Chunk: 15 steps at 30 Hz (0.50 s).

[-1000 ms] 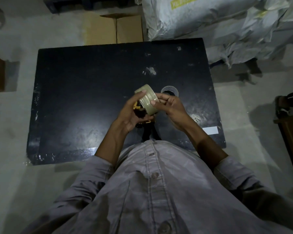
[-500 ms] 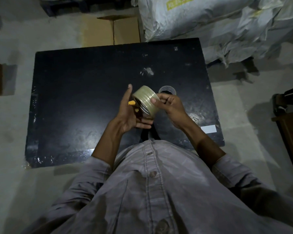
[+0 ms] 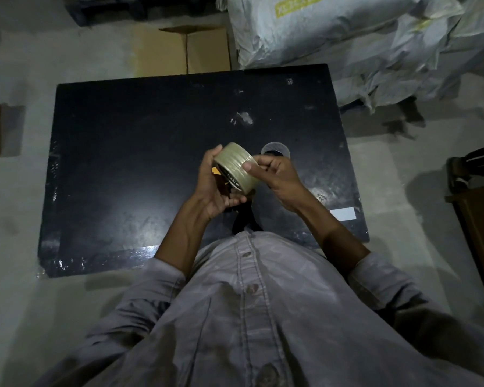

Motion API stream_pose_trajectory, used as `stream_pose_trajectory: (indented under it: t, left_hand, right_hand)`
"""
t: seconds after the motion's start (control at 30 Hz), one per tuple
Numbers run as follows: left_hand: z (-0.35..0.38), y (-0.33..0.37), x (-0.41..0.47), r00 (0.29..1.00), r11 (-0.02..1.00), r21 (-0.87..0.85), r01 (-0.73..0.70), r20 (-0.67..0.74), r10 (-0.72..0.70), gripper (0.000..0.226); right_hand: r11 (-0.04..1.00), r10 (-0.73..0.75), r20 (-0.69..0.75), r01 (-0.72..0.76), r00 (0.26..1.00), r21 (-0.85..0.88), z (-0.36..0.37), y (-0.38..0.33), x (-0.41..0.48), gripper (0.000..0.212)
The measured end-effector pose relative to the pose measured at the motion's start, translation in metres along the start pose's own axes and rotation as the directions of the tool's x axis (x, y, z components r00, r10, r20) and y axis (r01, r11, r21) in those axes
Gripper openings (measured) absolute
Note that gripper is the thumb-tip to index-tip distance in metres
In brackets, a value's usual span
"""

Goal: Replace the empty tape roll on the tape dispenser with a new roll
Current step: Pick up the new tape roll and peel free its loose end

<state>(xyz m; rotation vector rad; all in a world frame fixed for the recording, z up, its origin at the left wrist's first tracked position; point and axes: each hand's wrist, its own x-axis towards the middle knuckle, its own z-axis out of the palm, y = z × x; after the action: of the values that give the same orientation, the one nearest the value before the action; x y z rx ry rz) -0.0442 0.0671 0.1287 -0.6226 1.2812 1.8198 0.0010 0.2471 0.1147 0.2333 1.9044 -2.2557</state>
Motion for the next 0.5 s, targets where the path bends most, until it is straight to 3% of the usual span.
stream_pose_trajectory:
  t: [0.2,0.3,0.37,0.4,0.47,0.5]
  left_hand:
    - [0.000,0.003,-0.005,0.988,0.989,-0.119,0.089,0.136,-0.073,0.088]
    - [-0.006,0.003,0.002,0.988,0.997,0.008,0.080,0.133,-0.080,0.103]
    - [-0.011,0.006,0.004,0.998,0.975,0.221,-0.010,0.066,-0.005,0.102]
    - [-0.014,0.007,0.003,0.995,0.944,0.315,-0.096,0.051,0.084,0.087]
    - [-0.015,0.009,0.000,0.951,0.852,0.425,-0.307,0.120,0.283,0.055]
    - [-0.014,0.008,-0.002,0.914,0.800,0.442,-0.406,0.180,0.365,0.050]
  right_hand:
    - [1.000,-0.001,0.037,0.000,0.999,0.014,0.003,-0.001,-0.001,0.016]
    - [1.000,-0.021,0.015,0.021,1.000,0.016,0.001,0.002,-0.002,0.016]
    - [0.999,-0.046,-0.009,0.046,0.999,0.011,-0.002,0.006,-0.003,0.015]
    - [0.998,-0.055,-0.025,0.055,0.998,0.006,-0.003,0.007,-0.004,0.017]
    - [0.998,-0.065,-0.056,0.065,0.996,-0.001,-0.005,0.007,-0.005,0.023]
    - [0.998,-0.066,-0.067,0.066,0.996,0.002,-0.005,0.007,-0.005,0.025]
